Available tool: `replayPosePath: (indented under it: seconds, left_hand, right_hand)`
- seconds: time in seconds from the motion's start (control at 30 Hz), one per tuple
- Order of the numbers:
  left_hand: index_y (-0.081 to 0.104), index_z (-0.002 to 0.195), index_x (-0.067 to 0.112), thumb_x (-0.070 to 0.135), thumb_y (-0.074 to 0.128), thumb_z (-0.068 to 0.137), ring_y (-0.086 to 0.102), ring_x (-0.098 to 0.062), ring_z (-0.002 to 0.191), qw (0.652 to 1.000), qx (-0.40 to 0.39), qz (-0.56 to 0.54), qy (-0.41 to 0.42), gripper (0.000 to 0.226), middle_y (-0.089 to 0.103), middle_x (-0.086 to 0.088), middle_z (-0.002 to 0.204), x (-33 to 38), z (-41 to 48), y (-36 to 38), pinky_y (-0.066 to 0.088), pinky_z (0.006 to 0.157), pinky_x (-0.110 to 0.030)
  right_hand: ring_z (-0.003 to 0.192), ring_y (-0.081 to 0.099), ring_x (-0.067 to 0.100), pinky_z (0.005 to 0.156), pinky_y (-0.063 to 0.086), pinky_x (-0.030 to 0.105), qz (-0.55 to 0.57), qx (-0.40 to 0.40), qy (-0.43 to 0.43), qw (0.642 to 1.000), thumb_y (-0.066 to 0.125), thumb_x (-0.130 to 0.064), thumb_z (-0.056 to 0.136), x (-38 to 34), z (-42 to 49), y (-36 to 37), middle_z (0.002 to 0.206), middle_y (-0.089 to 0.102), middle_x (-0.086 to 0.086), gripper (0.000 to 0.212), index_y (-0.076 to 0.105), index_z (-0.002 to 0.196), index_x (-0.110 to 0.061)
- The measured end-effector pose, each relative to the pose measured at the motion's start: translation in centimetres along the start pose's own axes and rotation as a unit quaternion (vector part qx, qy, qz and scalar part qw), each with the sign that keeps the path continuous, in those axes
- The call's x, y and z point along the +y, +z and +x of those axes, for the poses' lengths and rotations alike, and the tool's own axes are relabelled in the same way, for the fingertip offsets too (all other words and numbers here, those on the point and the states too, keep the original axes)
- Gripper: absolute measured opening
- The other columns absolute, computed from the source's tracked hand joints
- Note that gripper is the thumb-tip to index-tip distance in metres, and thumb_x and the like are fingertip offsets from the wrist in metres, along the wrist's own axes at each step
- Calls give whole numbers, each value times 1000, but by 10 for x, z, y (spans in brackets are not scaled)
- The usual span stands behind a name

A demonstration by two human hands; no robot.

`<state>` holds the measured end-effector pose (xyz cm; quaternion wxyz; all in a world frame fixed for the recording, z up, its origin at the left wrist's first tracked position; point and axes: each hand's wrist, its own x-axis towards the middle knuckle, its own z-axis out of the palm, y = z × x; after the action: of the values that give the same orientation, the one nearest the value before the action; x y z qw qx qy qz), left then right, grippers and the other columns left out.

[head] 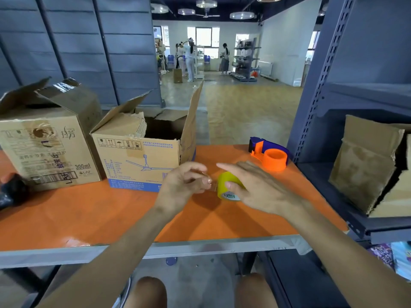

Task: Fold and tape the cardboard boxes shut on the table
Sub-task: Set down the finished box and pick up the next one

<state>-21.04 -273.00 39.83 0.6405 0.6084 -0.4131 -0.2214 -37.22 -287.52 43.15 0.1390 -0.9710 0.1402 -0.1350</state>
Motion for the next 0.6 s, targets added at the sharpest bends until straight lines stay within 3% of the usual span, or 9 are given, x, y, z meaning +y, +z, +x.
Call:
replayPosePath:
  seconds: [0.1, 0.23, 0.33, 0.47, 0.6]
  left_hand:
    - [61, 127, 21, 10, 76, 90, 77, -22, 83, 999, 38, 33, -12, 41, 79, -4, 88, 0, 3, 5, 62, 80, -33]
    - [72, 116, 24, 21, 77, 91, 76, -12, 85, 995, 34, 99, 5, 25, 80, 7, 90, 2, 0, 8, 59, 91, -36]
    - [76, 109, 27, 25, 77, 91, 73, 1, 88, 981, 68, 176, 35, 18, 79, 14, 92, 1, -6, 14, 55, 88, -24]
    - [78, 96, 28, 19, 76, 92, 70, 9, 82, 967, 89, 220, 90, 11, 75, 27, 87, -9, -17, 15, 50, 76, -9]
    - [78, 91, 27, 14, 73, 93, 73, -3, 86, 979, 90, 168, 77, 15, 77, 17, 85, -17, -13, 6, 53, 79, -15]
  right_hand:
    - [132, 48, 22, 102, 44, 38, -48, -8, 54, 997, 59, -53, 94, -1, 1, -4, 143, 55, -4, 67, 28, 153, -46]
    - [130, 54, 26, 97, 48, 39, -90, 0, 56, 994, 62, -54, 92, -4, 1, 7, 145, 57, -5, 73, 27, 154, -43]
    - [128, 56, 28, 94, 50, 38, -73, 20, 63, 995, 60, -48, 94, -2, 2, 18, 143, 59, -3, 73, 23, 157, -41]
    - [120, 61, 26, 84, 47, 34, -75, 40, 100, 991, 58, -44, 97, 2, 7, 31, 132, 66, -1, 56, 39, 149, -40]
    - [106, 67, 26, 77, 47, 35, -86, 54, 111, 989, 56, -42, 97, -2, 19, 42, 112, 72, -1, 38, 48, 134, -38]
